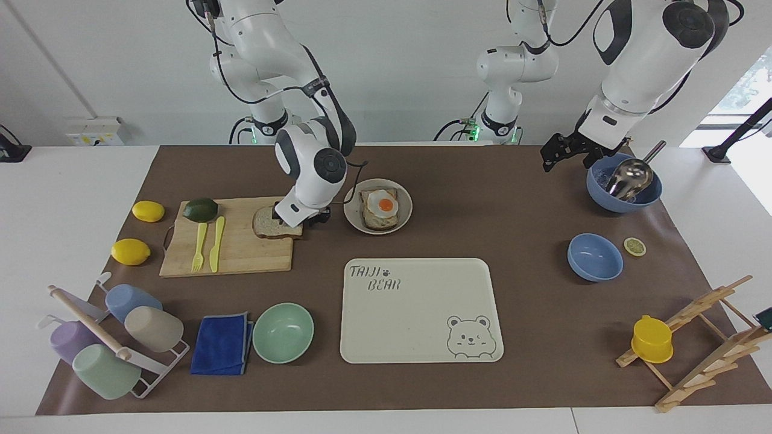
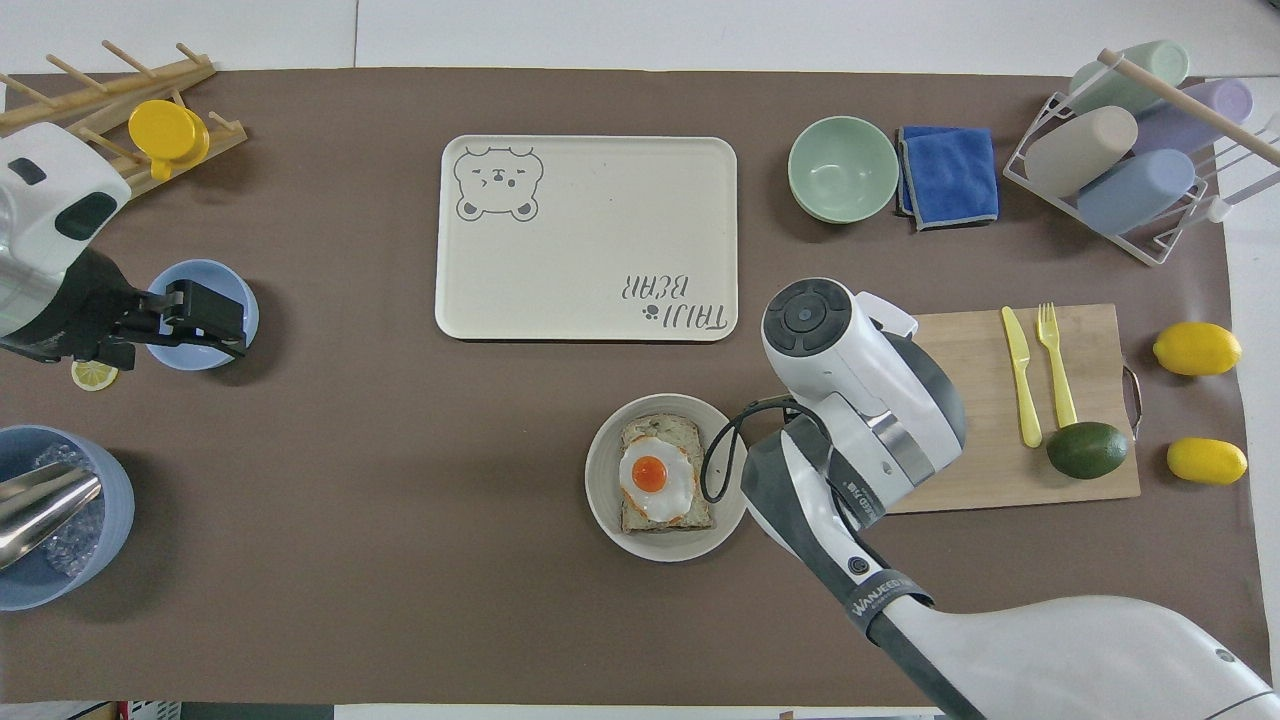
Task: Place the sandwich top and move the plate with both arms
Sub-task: 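Carry the bread slice with the right gripper over the egg toast, then lower the bread slice onto the egg toast with the right gripper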
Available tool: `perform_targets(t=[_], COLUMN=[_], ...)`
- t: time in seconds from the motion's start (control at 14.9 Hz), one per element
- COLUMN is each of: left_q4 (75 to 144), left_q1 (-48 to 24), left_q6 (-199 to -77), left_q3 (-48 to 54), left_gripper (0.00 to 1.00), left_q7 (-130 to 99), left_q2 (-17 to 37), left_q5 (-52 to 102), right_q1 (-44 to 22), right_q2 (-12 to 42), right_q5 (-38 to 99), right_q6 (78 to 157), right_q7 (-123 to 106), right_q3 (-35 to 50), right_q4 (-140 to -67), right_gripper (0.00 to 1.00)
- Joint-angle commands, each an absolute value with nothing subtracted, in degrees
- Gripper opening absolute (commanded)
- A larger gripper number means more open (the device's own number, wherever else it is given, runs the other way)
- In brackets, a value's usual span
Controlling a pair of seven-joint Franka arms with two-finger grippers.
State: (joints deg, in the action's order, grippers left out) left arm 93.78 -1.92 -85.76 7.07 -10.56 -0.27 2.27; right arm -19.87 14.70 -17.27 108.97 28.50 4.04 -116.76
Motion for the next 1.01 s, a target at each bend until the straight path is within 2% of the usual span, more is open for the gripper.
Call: perform_targets(t=[0.0,0.13,0.27,0.4,0.47,0.54,0.61,0.67,0.74,0.94], left_q4=[95.01,95.01,95.01,95.01,95.01,95.01,95.01,95.01,95.01,95.01], left_q1=[-1.23,-1.23,-1.23,-1.23,-1.23,-1.23,-1.23,-1.23,-1.23,-1.23], left_q6=[-85.87,-85.87,-85.87,-85.87,-85.87,-85.87,-85.87,-85.87,-85.87,-85.87], left_q3=[7.29,7.29,7.29,7.29,7.29,7.29,7.29,7.29,7.29,7.29], left_gripper=[1.0,1.0,1.0,1.0,1.0,1.0,1.0,1.0,1.0,1.0], left_q7=[-10.37,-10.37,-10.37,-10.37,-10.37,-10.37,-10.37,-10.37,-10.37,-10.37], left_q2=[-1.67,-1.67,-1.67,-1.67,-1.67,-1.67,-1.67,-1.67,-1.67,-1.67], left_q5=[2.9,2.9,2.9,2.9,2.9,2.9,2.9,2.9,2.9,2.9], right_q1=[-19.6,-19.51,-19.6,-19.6,-19.6,-19.6,-19.6,-19.6,-19.51,-18.81], right_q2=[13.45,13.36,13.27,13.18,13.18,13.18,13.27,13.36,13.71,14.5], right_q5=[-18.81,-18.98,-19.07,-19.07,-19.16,-19.68,-20.3,-20.39,-20.39,-19.69], right_q6=[110.3,109.78,109.34,108.9,108.46,108.28,108.11,107.5,106.27,101.61], right_q7=[29.53,29.44,29.53,29.44,29.36,29.01,28.83,28.83,28.74,28.74], right_q3=[4.57,4.57,4.66,4.57,4.66,4.66,4.75,5.18,6.06,9.91], right_q4=[-119.26,-119.53,-119.62,-119.79,-119.79,-119.71,-119.36,-118.92,-117.18,-110.15], right_gripper=[0.82,0.79,0.68,0.64,0.56,0.42,0.27,0.08,0.0,0.0])
